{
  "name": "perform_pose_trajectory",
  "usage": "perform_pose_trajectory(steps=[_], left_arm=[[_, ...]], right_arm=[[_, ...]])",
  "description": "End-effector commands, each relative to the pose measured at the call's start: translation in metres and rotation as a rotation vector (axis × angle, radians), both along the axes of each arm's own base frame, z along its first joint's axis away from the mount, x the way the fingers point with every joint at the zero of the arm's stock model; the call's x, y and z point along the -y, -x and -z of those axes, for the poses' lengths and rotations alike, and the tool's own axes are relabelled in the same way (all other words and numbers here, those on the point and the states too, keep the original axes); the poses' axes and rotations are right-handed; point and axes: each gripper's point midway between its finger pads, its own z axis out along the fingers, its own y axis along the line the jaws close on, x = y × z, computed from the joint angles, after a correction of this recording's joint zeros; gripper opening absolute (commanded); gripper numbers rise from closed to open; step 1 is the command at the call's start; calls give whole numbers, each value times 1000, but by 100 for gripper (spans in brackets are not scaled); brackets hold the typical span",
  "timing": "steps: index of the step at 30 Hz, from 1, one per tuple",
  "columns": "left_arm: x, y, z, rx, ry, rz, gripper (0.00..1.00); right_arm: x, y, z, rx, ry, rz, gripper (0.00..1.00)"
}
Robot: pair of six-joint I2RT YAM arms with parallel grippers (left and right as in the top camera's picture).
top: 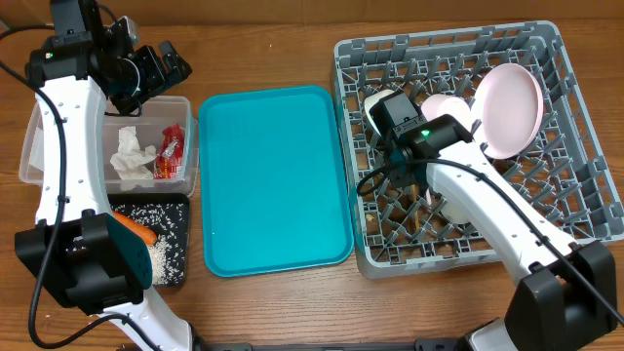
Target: Sort waste into correct bins and load items into the dishwasher
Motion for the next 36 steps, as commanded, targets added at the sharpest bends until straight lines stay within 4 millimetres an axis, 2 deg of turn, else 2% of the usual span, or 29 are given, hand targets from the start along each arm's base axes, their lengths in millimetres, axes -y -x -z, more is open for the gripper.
perform_pose_trajectory(steps=[1,5,8,10,13,15,17,19,20,21,22,23,26,28,31,32,33,36], left_arm=[[6,-2,-15,34,-5,4,100],[6,-2,-15,34,-5,4,100],[6,-2,-15,34,-5,4,100],[6,-2,-15,34,-5,4,100],[6,-2,-15,34,-5,4,100],[6,-2,-15,34,-5,4,100],[6,-2,-15,34,-5,4,100],[6,-2,-15,34,-5,4,100],[6,-2,-15,34,-5,4,100],[6,-2,-15,34,-5,4,100],[6,-2,-15,34,-5,4,100],[6,-2,-15,34,-5,4,100],[6,-2,-15,34,-5,4,100],[6,-2,-15,34,-5,4,100],[6,-2,-15,34,-5,4,100],[6,-2,-15,34,-5,4,100],[6,-2,-15,34,-5,4,100],[6,-2,-15,34,-5,4,100]], right_arm=[[-9,-3,-32,85,-87,-5,29],[-18,-1,-82,213,-207,-26,26],[-23,9,-138,379,-339,-57,26],[-23,24,-181,508,-434,-88,26],[-16,59,-249,719,-568,-140,27],[-3,92,-290,866,-639,-168,28],[13,127,-320,990,-690,-187,31],[29,159,-339,1090,-724,-200,34],[37,176,-346,1137,-740,-208,49],[45,192,-352,1179,-753,-214,70],[52,207,-356,1214,-763,-220,81],[58,219,-358,1245,-774,-224,86],[72,249,-357,1300,-794,-231,92],[76,258,-350,1295,-793,-231,92],[77,261,-335,1245,-776,-225,89],[77,260,-331,1231,-771,-223,90],[76,258,-328,1220,-766,-221,100],[74,254,-323,1206,-761,-220,100]])
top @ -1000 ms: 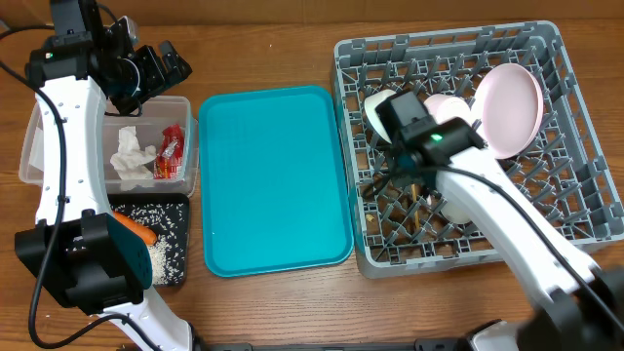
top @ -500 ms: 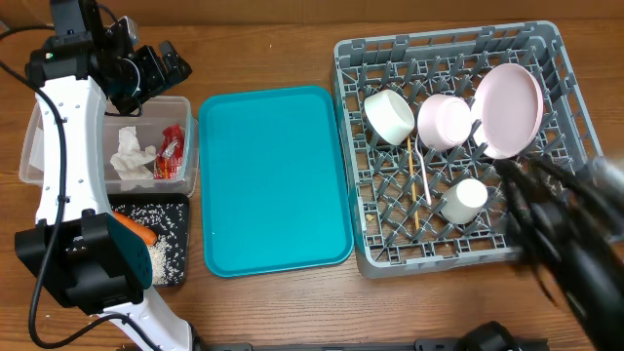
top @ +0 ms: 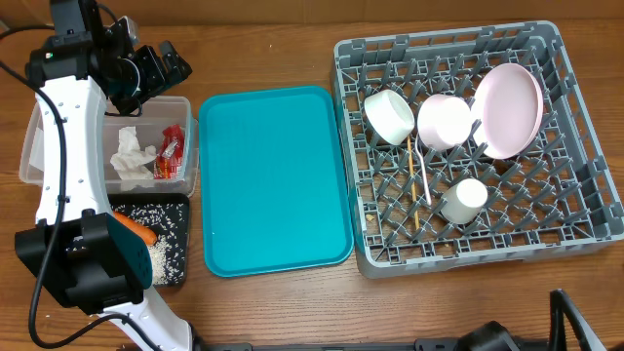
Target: Sort waste into correct bins and load items into the dishwasher
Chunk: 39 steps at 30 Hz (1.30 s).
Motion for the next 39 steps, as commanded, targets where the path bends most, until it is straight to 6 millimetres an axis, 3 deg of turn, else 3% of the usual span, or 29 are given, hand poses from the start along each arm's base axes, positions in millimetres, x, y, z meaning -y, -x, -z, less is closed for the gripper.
perform_pose_trajectory(steps=[1,20,27,35,39], left_arm=[[6,-2,-15,34,-5,4,100],[6,-2,-15,34,-5,4,100],[6,-2,-15,34,-5,4,100],[6,-2,-15,34,-5,4,100],[6,-2,-15,34,-5,4,100]], right_arm=[[-3,-5,4,-11,9,-3,100],[-6,-6,44,-157,70,-14,100],[-2,1,83,-304,138,-14,100],[8,23,138,-528,243,-13,100],[8,23,137,-525,241,-13,100]])
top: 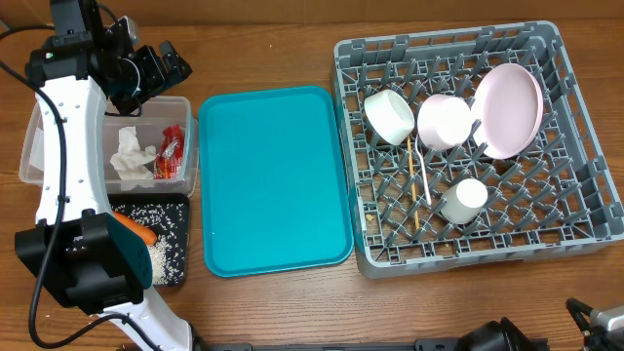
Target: Sort waste into correct bins and load items into the dishwasher
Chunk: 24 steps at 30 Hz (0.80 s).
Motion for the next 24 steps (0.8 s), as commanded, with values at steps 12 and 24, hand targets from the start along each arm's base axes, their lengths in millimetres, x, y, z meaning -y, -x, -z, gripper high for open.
perform_pose_trajectory(steps=[12,24], left_arm=[[6,-2,-15,34,-5,4,100],[6,-2,-15,34,-5,4,100]], right_arm=[[-1,-1,-1,1,-6,-2,100],[-27,-17,-73,287,-179,-114,100]])
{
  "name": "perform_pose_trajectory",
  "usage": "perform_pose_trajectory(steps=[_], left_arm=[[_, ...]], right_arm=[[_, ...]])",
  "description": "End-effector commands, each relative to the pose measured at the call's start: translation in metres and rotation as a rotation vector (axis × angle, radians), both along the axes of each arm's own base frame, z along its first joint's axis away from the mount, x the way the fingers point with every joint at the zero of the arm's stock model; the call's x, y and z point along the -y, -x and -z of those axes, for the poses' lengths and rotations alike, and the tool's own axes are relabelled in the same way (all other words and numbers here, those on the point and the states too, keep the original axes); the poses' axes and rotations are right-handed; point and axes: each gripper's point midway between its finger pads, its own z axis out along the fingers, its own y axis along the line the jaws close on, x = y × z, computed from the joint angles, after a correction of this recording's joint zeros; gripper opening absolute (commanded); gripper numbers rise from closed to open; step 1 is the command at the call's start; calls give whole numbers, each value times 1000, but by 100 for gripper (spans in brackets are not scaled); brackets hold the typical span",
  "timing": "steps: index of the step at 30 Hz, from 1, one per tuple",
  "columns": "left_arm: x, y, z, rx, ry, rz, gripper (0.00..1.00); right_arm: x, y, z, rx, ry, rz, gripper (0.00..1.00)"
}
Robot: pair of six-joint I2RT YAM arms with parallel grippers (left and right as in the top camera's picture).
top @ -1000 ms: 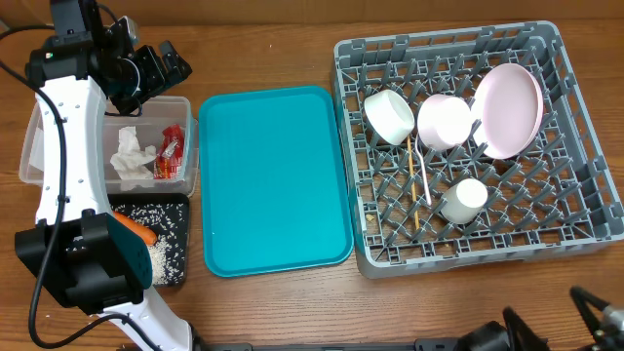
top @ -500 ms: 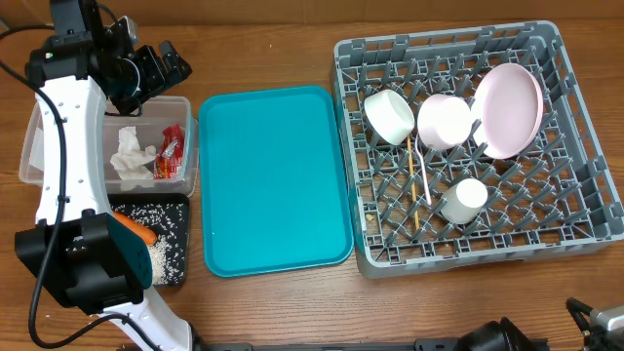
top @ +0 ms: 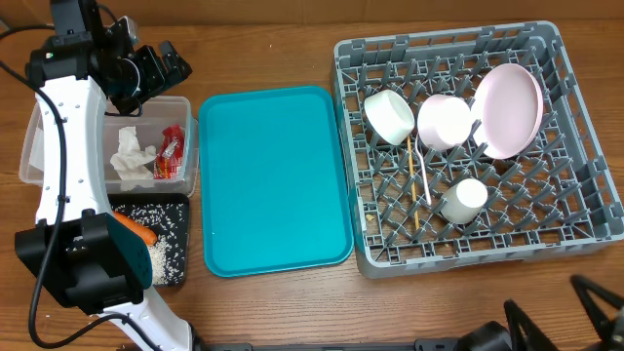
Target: Sort waste into correct bins and load items into the dishwasher
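Note:
The grey dishwasher rack [top: 585,210] at the right holds a white cup [top: 390,115], a white bowl [top: 445,122], a pink plate [top: 507,109], a small white cup [top: 462,202] and thin utensils [top: 421,177]. The teal tray [top: 273,175] in the middle is bare. My left gripper [top: 161,60] hangs open and unloaded over the back edge of the clear bin [top: 39,146]. Only two dark fingers of my right gripper [top: 542,294] show at the bottom right edge, standing apart with nothing between them.
The clear bin holds a crumpled tissue [top: 132,156] and a red wrapper [top: 173,151]. In front of it a black bin [top: 180,210] holds rice and a carrot piece [top: 135,230]. The left arm's white links run down the left side.
Slightly more of my right gripper shows at the bottom right edge than before. The left arm, the rack's load, the tray and the bins are unchanged.
My right arm first reached over the rack, its gripper by the white cup and bowl. Then it was gone from the rack, showing only at the bottom right edge, and it stays there. The left arm has held still throughout.

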Motion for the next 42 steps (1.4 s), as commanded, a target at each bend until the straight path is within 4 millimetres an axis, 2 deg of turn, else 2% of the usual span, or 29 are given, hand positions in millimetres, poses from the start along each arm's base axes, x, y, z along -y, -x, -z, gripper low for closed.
perform_pose_trajectory(steps=[1,5,11,19,25,33,42], left_arm=[[6,-2,-15,34,-5,4,100],[6,-2,-15,34,-5,4,100],[6,-2,-15,34,-5,4,100],[6,-2,-15,34,-5,4,100],[6,-2,-15,34,-5,4,100],[6,-2,-15,34,-5,4,100],[6,-2,-15,34,-5,4,100]], right_arm=[[-10,2,-17,71,-49,-71,100],[-18,-11,-22,105,-67,-82,100],[-37,-38,-7,102,-70,-105,100],[-67,-69,29,76,-73,-170,100],[-91,-87,54,121,-108,-240,100],[-101,-100,63,234,-155,-259,100],[-108,-108,90,303,-184,-273,100]])
